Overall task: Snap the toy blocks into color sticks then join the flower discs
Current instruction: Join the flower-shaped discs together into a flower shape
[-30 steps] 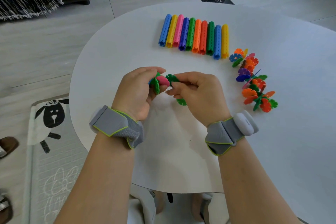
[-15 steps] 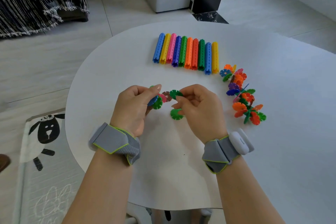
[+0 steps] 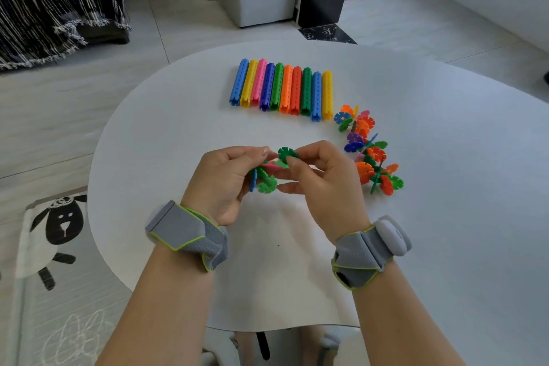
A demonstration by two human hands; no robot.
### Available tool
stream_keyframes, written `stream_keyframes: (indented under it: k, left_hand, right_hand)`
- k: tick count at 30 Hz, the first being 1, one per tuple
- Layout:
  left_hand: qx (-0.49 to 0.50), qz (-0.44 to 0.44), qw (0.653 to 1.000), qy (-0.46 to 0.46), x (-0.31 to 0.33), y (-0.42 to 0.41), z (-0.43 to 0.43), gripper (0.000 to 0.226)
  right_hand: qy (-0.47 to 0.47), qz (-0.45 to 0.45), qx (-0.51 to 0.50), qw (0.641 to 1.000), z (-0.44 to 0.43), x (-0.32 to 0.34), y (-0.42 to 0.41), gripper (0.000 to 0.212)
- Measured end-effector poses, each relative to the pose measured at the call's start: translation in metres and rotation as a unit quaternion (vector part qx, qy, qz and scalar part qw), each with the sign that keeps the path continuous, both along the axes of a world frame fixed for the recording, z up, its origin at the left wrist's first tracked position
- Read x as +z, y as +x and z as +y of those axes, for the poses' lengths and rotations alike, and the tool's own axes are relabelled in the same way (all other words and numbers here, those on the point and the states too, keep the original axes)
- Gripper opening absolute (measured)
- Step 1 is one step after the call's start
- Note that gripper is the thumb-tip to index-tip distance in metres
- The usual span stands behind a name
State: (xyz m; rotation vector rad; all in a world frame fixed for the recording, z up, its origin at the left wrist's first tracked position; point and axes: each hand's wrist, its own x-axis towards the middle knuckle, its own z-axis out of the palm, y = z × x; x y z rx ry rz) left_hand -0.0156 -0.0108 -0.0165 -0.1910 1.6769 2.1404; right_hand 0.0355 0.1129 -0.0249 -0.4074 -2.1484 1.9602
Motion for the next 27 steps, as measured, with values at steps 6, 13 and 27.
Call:
stream_keyframes:
  k: [6,13,27]
  left_hand:
    - [0.019,0.099,0.982,-0.161,-0.001,-0.001,0.012,0.016]
    - [0.039,0.088,0.984,-0.149,0.001,-0.004,0.017,0.026]
    - [0.014,-0.032,0.999,-0.035,0.007,-0.002,0.014,0.021]
  right_hand:
    - [0.083,0.004,0.028,0.996,-0.003,-0.006,-0.001,0.021]
    - [0.115,0.009,0.019,0.993,0.003,-0.007,-0.001,0.023]
    - [0.037,0.007,-0.016,0.999,0.004,-0.006,0.004,0.009]
